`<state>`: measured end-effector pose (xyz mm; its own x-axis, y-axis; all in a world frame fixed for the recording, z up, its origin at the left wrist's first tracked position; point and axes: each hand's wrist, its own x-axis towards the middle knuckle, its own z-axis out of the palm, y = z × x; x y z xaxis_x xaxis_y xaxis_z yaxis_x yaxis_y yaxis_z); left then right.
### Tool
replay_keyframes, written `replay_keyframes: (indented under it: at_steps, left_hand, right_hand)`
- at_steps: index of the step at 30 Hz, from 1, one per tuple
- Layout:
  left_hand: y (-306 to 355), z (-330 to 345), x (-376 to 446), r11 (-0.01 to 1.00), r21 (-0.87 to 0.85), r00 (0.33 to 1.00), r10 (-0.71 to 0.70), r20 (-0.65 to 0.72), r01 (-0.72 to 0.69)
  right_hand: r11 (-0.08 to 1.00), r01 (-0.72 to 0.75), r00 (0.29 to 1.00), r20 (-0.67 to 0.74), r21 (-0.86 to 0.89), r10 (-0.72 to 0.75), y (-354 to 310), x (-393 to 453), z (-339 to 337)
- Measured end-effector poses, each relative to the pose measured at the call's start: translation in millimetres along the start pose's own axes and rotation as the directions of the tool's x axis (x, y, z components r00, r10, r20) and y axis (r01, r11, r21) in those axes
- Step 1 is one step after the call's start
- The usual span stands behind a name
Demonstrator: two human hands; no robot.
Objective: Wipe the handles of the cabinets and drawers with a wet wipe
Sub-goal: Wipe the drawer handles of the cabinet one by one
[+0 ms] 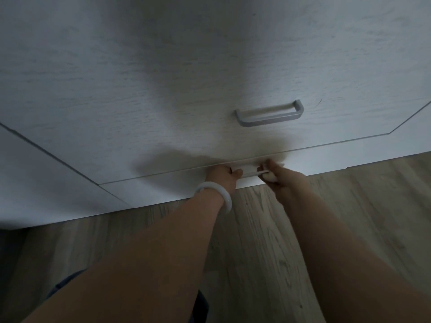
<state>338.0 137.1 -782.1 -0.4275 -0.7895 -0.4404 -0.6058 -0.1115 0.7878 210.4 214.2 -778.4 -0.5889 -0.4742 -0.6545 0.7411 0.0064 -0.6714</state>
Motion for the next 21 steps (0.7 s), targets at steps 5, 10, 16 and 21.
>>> replay_keyframes:
  at_steps: [5, 10, 16, 21]
  left_hand:
    - [4, 1, 1, 1.000, 0.009, 1.000, -0.023, -0.010, 0.023]
    - [5, 0, 1, 0.999, 0.031, 0.999, -0.031, -0.013, 0.032]
    - [11, -3, -2, 0.997, 0.045, 0.998, -0.058, 0.020, 0.057]
    - [8, -2, -2, 0.996, 0.074, 0.999, -0.044, -0.006, 0.044]
  right_hand:
    - [0.997, -0.081, 0.994, 0.076, 0.013, 0.080, 20, -13, 9]
    - [0.948, -0.228, 0.955, 0.238, 0.224, 0.174, 24, -13, 0]
    - [0.989, -0.087, 0.942, 0.314, -0.123, 0.122, 50, -18, 5]
    - [0.994, -0.104, 0.912, 0.400, 0.015, 0.089, 40, -23, -6]
